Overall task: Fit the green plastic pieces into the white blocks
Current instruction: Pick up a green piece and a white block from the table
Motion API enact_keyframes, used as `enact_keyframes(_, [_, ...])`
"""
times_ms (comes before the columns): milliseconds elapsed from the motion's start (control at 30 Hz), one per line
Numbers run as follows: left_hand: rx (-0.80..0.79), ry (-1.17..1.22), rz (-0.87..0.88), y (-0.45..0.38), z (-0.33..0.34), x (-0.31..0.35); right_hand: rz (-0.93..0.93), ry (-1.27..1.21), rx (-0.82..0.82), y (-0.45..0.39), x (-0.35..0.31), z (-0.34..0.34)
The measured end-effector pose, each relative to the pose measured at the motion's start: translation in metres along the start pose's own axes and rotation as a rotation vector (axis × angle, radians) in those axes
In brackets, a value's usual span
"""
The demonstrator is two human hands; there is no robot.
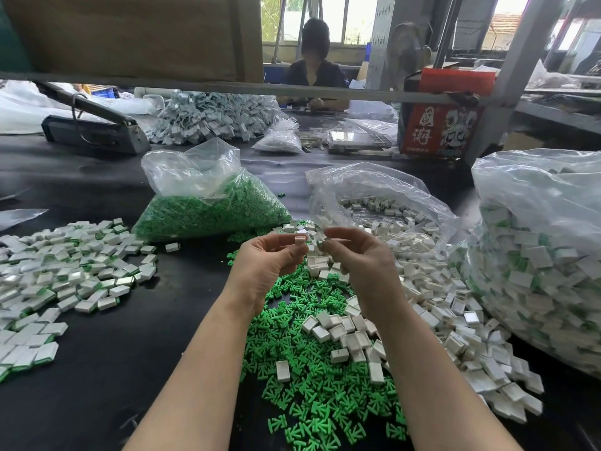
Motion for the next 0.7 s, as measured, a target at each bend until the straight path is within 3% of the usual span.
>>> enact_keyframes(433, [-0.133,-0.013,0.021,0.009,0.014,0.003,0.095,-0.15,-0.029,0.001,0.005,0.003])
enact_keyframes(700, [-0.075,-0.037,0.054,0.004,0.01,0.003,0.133,-0.146,-0.061,0.001,0.009,0.007])
Point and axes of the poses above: each hand's wrist, its own y-axis away from the middle knuckle, its own z-axis out of the palm, x = y × z, the point moved 9 cm from there along -y, towards the middle knuckle, and after that the axes turned 12 degrees about x, right-handed, at the moved point
